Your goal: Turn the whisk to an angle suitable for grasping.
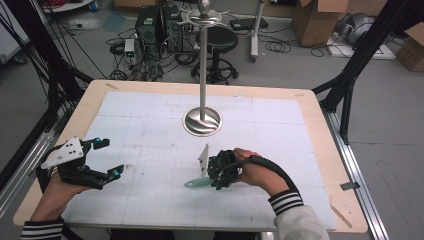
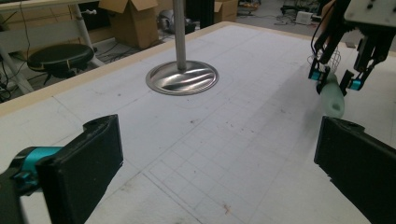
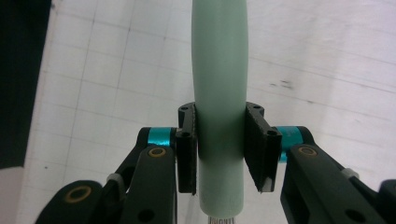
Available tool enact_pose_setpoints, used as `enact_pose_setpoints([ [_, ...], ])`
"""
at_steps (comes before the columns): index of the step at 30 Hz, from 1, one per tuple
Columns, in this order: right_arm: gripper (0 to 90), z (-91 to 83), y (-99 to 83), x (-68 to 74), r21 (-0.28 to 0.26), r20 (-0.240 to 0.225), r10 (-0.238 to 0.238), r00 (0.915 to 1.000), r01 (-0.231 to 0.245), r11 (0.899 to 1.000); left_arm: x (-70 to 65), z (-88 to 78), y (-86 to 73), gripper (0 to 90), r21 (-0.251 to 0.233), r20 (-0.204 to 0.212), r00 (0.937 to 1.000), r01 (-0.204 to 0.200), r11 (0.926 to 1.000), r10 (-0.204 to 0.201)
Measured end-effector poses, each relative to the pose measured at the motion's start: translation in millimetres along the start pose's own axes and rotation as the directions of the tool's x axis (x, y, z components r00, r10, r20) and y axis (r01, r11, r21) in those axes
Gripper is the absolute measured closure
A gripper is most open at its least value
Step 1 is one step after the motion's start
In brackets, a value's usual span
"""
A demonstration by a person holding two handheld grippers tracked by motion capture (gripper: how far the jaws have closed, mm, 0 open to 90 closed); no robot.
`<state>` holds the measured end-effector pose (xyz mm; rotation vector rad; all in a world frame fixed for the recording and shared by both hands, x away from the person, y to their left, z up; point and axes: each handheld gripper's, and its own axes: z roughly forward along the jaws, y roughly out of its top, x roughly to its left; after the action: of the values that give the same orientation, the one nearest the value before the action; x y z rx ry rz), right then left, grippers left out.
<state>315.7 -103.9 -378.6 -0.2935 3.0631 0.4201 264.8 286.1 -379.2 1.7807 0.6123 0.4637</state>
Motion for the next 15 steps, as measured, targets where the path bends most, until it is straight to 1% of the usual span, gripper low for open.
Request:
enact_pose_setpoints([
  [3, 68.1, -10.8, -5.7, -1.4, -0.035, 0.013, 0.028, 0.9995, -0.027, 0.999, 0.7, 1.0, -0.2, 1.7, 0.002, -0.001, 1.0, 0.001, 1.0, -0.001],
  [7, 68.2, -21.4, -12.1, -2.2, -0.07, 0.041, 0.054, 0.9977, -0.051, 0.996, 0.9, 1.4, -0.2, 1.7, 0.002, -0.001, 1.0, -0.001, 1.0, 0.001],
  [8, 68.2, -23.4, -13.5, -3.2, -0.079, 0.029, 0.054, 0.9981, -0.052, 0.996, 1.2, 1.2, -0.1, 1.7, 0.003, 0.0, 1.0, -0.002, 1.0, 0.002],
  [10, 68.2, -28.4, -16.5, -3.7, -0.096, 0.046, 0.07, 0.9965, -0.065, 0.993, 1.4, 0.8, -0.2, 1.7, -0.001, -0.004, 1.0, 0.002, 1.0, -0.002],
  [11, 68.2, -29.9, -18.1, -4.7, -0.11, 0.036, 0.075, 0.9966, -0.07, 0.991, 1.5, 0.6, -0.1, 1.7, -0.001, -0.004, 1.0, 0.001, 1.0, -0.001],
  [12, 68.2, -32.2, -19.8, -4.8, -0.121, 0.042, 0.089, 0.9951, -0.083, 0.989, 1.3, 0.6, -0.2, 1.7, -0.001, -0.004, 1.0, 0.002, 1.0, -0.002],
  [15, 68.2, -38.6, -24.0, -5.8, -0.152, 0.056, 0.112, 0.9921, -0.102, 0.983, 0.9, 0.6, -0.2, 1.7, 0.004, -0.003, 1.0, -0.002, 1.0, 0.002],
])
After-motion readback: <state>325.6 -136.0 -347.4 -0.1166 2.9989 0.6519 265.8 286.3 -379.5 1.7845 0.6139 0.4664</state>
